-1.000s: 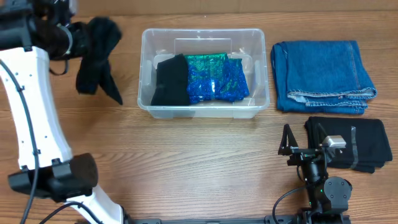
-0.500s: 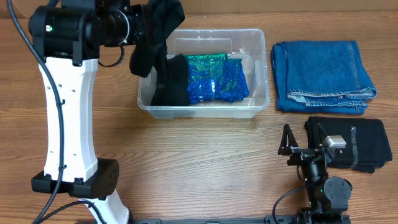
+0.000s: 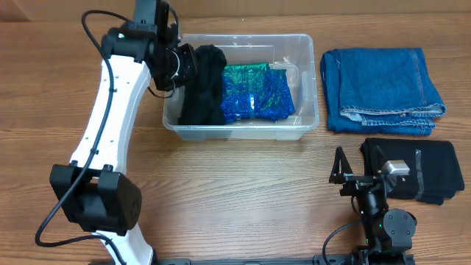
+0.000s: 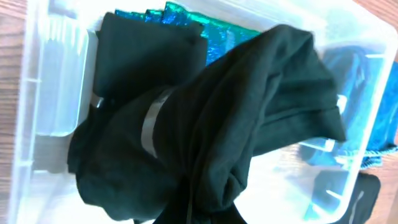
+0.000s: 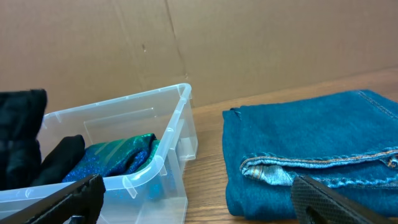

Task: Pack container
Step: 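Lift the second black cloth and lay it into the bin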

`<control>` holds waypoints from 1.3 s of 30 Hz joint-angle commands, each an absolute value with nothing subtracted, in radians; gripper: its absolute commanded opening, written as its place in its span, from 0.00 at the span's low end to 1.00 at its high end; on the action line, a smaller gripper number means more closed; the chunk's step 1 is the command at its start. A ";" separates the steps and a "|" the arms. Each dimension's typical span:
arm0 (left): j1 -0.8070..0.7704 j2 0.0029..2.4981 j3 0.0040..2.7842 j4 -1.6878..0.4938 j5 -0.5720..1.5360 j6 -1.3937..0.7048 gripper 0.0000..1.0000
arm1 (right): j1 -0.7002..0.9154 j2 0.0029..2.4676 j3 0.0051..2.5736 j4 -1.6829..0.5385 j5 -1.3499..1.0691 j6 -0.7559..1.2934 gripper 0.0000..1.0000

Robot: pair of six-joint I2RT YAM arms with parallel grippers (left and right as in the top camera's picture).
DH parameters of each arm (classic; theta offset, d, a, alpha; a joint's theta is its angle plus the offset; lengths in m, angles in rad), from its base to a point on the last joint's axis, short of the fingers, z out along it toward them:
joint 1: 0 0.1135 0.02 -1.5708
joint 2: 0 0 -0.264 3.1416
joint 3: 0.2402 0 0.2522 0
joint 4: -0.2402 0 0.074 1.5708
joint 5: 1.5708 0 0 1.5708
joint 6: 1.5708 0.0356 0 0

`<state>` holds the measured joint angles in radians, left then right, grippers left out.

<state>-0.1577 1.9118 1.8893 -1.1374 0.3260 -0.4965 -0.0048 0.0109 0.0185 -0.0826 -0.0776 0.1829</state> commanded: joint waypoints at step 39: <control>-0.257 1.971 2.035 -1.084 0.100 -0.182 0.06 | 0.000 0.003 0.008 -0.078 -0.072 0.186 1.00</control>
